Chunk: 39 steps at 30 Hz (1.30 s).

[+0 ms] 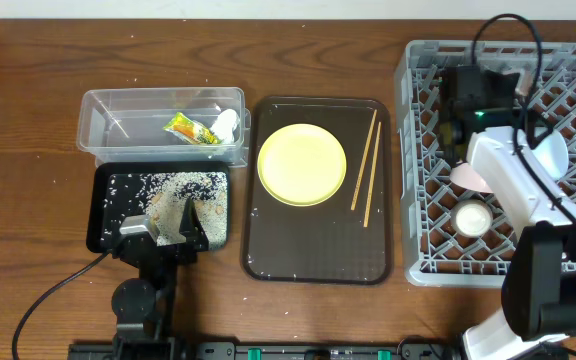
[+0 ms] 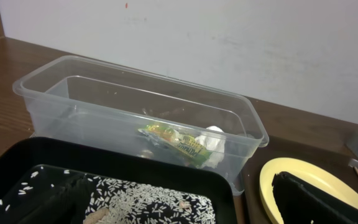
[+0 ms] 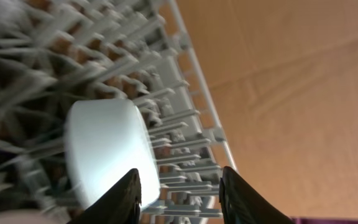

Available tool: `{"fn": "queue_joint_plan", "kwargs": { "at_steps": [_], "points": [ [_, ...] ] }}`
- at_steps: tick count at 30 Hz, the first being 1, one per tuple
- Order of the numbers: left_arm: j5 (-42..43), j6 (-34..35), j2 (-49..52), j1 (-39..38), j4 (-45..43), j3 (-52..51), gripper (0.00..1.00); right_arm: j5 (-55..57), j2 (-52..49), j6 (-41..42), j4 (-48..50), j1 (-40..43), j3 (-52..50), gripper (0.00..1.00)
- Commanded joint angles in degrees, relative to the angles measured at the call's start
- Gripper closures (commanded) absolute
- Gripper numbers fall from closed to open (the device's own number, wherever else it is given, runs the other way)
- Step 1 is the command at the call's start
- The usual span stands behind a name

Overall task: Sort waste into correct bins and load items into the dishwasher rack
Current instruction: 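Carry the blue bowl into the rack and release it, then grasp the yellow plate edge with the right gripper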

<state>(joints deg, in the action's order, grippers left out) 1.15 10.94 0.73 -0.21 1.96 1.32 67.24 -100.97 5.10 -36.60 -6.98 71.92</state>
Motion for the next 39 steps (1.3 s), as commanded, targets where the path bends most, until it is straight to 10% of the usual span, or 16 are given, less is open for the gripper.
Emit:
{"fn": "queue_joint_plan", "kwargs": {
  "at_steps": [1,13,29,39],
  "points": [
    [-0.5,0.7,-0.5,0.3,2.1,-1.1,0.04,-6.6,5.7,-1.5,0.2,-2.3,2.3,0.57],
    [-0.5,0.7,-0.5,0.3,2.1,-1.1,0.04,-68.2,19.1,5.1,-10.5,-17.8,3.9,0.53],
    [-0.5,0.7,-0.5,0.3,2.1,-1.1,0.04,-66.5,-7.3,30.0,-4.1,-24.7,1.4,0.60],
    [-0.5,0.7,-0.5,0.3,2.1,-1.1,0.04,-68.7,-13.9,32.7,-2.9,-24.2,1.4,0.98]
  ]
}}
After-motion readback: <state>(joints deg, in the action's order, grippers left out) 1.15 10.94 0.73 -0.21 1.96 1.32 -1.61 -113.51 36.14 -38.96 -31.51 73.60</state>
